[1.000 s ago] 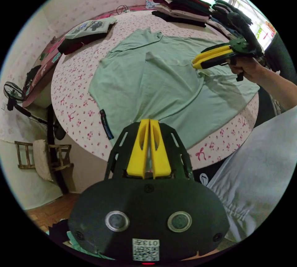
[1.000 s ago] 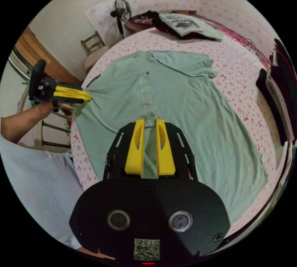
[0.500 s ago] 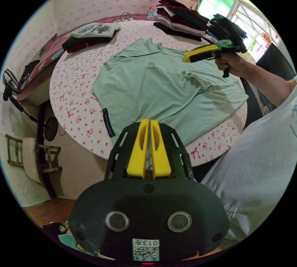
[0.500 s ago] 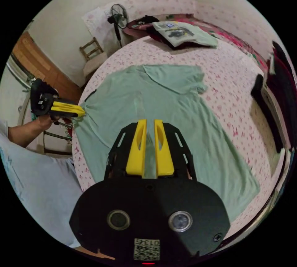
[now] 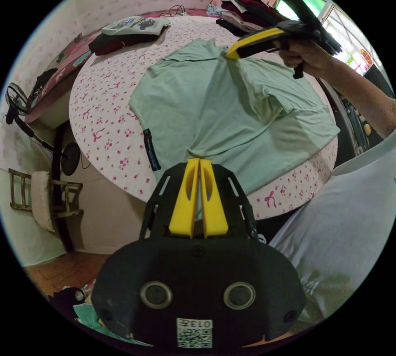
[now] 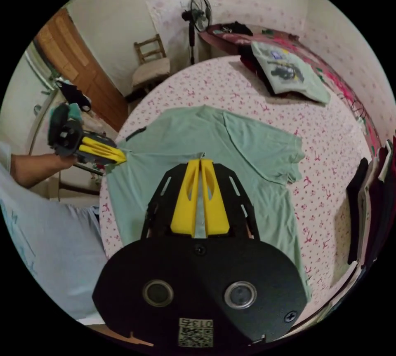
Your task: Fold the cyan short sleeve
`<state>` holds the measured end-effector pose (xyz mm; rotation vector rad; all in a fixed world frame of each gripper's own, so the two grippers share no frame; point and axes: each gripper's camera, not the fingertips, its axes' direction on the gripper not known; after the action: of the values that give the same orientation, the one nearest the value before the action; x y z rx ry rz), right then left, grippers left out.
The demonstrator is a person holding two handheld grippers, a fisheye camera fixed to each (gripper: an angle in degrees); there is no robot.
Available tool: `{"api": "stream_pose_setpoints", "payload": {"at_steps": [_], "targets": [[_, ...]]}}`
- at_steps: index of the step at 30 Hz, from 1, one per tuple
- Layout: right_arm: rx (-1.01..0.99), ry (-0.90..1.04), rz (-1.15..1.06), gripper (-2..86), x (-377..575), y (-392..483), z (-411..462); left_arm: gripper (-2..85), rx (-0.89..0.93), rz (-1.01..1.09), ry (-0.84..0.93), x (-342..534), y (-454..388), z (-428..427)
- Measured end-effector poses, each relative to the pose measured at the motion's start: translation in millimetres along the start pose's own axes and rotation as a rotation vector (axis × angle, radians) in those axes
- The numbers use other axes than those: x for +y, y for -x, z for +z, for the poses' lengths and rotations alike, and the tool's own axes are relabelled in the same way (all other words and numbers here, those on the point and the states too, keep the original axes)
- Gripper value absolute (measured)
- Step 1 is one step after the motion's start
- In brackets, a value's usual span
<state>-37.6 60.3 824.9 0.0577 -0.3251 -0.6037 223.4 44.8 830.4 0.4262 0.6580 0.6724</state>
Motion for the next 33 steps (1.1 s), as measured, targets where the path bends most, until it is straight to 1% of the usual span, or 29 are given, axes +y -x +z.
{"api": "stream_pose_setpoints", "payload": {"at_steps": [4,6,8,13,14,15,16,18,20,21,23,25,28,30,31,32,33], "targets": [[0.050,-0.034,-0.124,0.3,41.8,65.4,-24.2,-0.4,0.032,-0.051,-0.037,10.8,9.3,-1.8],[0.083,-0.015,-0.156,0.3,61.2,95.4,-23.0,-0.4,0.038,-0.062,-0.050,14.5,10.9,-2.4],[0.145,0.026,-0.187,0.2,84.9,132.4,-11.5,-0.4,0.042,-0.069,-0.057,17.4,11.9,-2.9],[0.175,0.171,-0.193,0.2,117.3,167.0,37.4,-0.4,0.075,-0.103,-0.074,25.3,15.7,-2.7],[0.187,0.122,-0.197,0.1,123.5,170.2,37.3,-0.4,0.080,-0.105,-0.072,26.0,16.2,-2.9],[0.202,0.112,-0.192,0.1,124.6,170.5,36.2,-0.4,0.082,-0.109,-0.058,27.8,16.7,-4.3],[0.201,0.156,-0.183,0.1,123.9,168.6,34.9,-0.4,0.065,-0.109,-0.044,30.9,16.2,-6.9],[0.166,0.171,-0.142,0.0,124.4,160.4,23.8,-0.4,0.003,-0.123,-0.036,39.6,15.5,-13.6],[0.211,0.115,-0.052,-0.1,128.8,142.7,4.9,-0.4,-0.052,-0.152,-0.068,49.3,13.8,-25.5],[0.230,0.105,-0.025,-0.1,128.9,137.0,1.3,-0.3,-0.069,-0.150,-0.112,52.3,8.9,-34.8],[0.259,0.066,0.096,-0.1,124.2,111.8,-6.4,-0.3,-0.064,-0.108,-0.148,47.2,-5.3,-41.4],[0.251,0.045,0.148,-0.1,115.3,97.4,-3.8,-0.3,-0.053,-0.010,-0.141,30.5,-35.1,-32.8],[0.275,0.055,0.157,-0.1,100.1,85.4,15.4,-0.3,-0.035,0.101,-0.109,12.8,-71.6,-10.0],[0.264,0.122,0.176,-0.1,96.7,74.5,32.4,-0.4,-0.090,0.129,-0.057,7.9,-84.9,6.7],[0.280,0.173,0.201,-0.1,98.6,65.6,39.7,-0.3,-0.112,0.138,-0.060,9.9,-88.7,11.4],[0.277,0.126,0.242,-0.1,102.0,58.5,33.2,-0.3,-0.113,0.130,-0.071,11.9,-88.5,10.7],[0.299,0.140,0.275,0.0,103.7,54.1,31.1,-0.3,-0.101,0.109,-0.066,15.3,-85.5,10.1]]}}
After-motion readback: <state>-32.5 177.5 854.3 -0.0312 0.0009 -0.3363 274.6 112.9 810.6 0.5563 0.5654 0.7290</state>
